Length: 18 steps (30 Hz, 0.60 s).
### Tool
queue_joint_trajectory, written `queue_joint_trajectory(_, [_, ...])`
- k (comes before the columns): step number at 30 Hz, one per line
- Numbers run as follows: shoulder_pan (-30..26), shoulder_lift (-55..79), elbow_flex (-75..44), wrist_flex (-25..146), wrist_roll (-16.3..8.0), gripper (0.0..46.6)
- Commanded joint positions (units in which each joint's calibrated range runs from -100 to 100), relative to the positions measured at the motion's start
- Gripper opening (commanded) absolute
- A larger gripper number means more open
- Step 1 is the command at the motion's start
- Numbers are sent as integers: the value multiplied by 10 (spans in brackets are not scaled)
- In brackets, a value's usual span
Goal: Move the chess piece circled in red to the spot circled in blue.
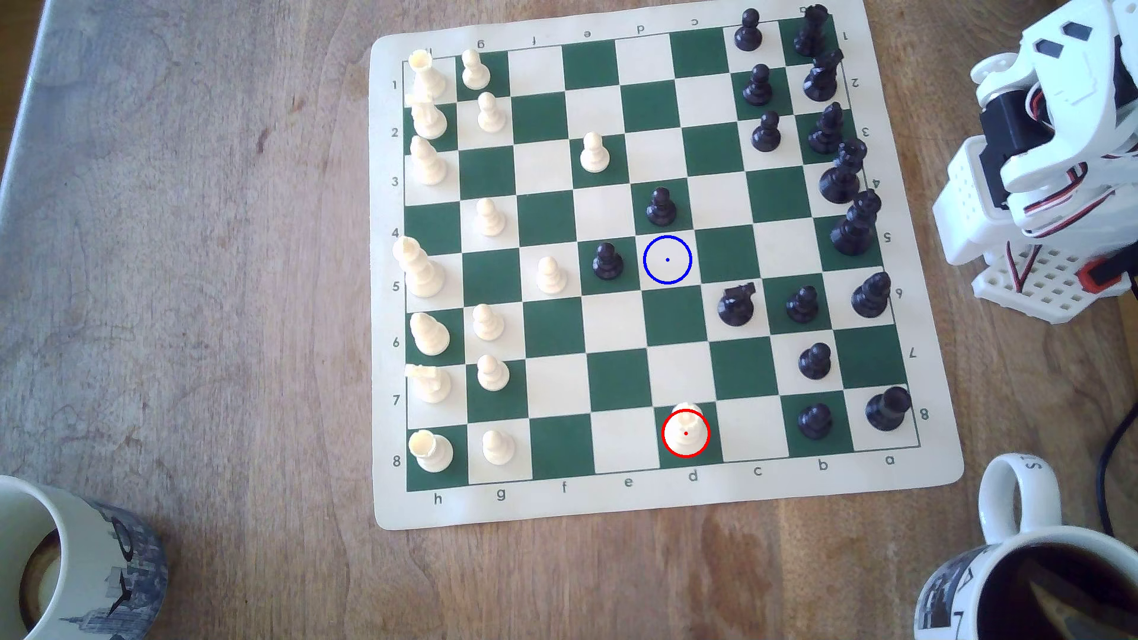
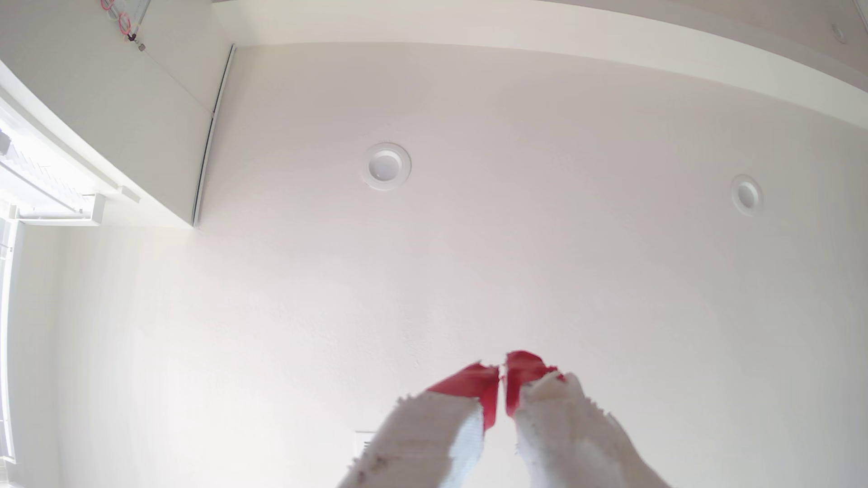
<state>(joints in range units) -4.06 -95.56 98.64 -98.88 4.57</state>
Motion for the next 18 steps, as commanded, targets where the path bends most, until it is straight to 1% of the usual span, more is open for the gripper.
queue_joint_trajectory(1, [-5,-2,13,-1,1,2])
queue_joint_trajectory(4, [-13,-2,6,84,1,2])
queue_joint_trajectory(6, [-2,-2,13,143,1,2])
queue_joint_trajectory(7, [0,-2,13,203,-1,2])
queue_joint_trajectory(11, [1,-2,-6,331,1,2])
queue_joint_trajectory(12, [-2,-2,-16,438,0,2])
queue_joint_trajectory(15, [-22,-2,-82,654,-3,2])
queue_joint_trajectory(17, [-15,-2,-134,778,-3,2])
queue_joint_trajectory(18, [-8,1,-174,874,-3,2])
